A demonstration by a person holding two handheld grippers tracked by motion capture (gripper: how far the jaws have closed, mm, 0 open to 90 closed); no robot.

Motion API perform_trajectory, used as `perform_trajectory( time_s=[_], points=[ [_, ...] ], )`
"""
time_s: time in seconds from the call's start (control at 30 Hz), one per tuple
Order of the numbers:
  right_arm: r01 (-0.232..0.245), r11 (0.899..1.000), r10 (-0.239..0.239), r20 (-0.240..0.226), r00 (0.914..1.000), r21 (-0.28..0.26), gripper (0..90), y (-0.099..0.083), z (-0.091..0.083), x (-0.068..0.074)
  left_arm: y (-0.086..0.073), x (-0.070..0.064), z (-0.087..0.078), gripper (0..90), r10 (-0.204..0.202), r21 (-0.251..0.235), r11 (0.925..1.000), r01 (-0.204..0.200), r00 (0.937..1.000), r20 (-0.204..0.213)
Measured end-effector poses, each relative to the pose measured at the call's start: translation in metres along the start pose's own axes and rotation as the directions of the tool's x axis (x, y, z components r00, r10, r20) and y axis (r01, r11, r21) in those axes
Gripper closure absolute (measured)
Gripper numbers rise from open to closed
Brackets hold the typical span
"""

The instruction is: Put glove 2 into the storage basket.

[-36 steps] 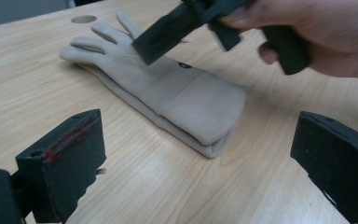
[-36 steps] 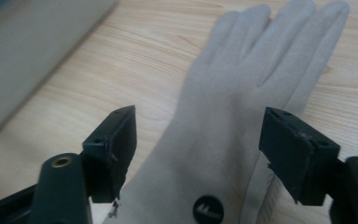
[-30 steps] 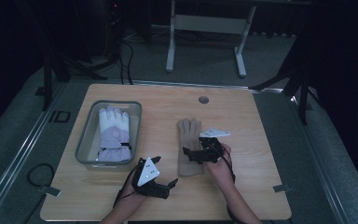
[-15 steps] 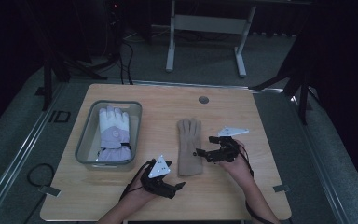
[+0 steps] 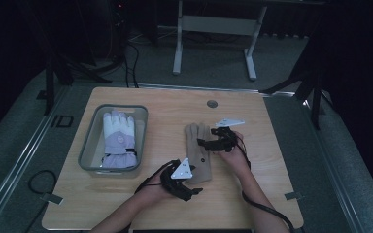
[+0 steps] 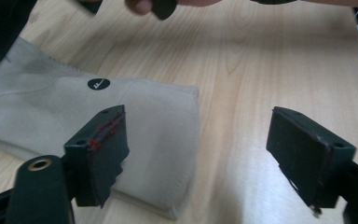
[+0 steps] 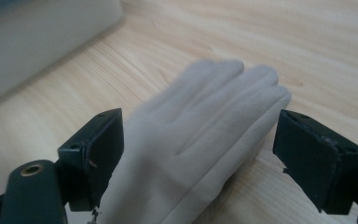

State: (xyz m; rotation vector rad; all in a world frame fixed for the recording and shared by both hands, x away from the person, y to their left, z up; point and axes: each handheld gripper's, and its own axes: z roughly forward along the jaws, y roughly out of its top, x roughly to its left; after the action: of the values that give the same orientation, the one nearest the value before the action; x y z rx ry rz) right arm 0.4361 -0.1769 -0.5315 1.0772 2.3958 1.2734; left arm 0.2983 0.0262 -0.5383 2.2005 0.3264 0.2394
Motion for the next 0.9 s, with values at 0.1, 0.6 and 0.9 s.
perform_trajectory(
  time_s=[0.1, 0.6, 0.9],
  points=[
    [-0.018, 0.999, 0.018, 0.003, 0.9998, 0.043, 16.2, -0.003, 0.017, -0.003, -0.001, 0.005, 0.008, 25.3, -0.007, 0.028, 0.9996, 0.006, 0.9999, 0.015],
    [0.001, 0.995, 0.003, -0.037, 0.9993, 0.104, 65.5, -0.005, 0.023, 0.010, -0.008, 0.005, 0.019, 36.7, 0.078, 0.133, 0.9883, -0.075, 0.9967, -0.021],
    [0.018, 0.997, -0.017, -0.005, 0.9998, 0.076, 68.6, -0.008, 0.021, 0.016, -0.004, 0.011, 0.017, 76.8, 0.054, 0.147, 0.9884, -0.039, 0.9938, -0.097]
  ],
)
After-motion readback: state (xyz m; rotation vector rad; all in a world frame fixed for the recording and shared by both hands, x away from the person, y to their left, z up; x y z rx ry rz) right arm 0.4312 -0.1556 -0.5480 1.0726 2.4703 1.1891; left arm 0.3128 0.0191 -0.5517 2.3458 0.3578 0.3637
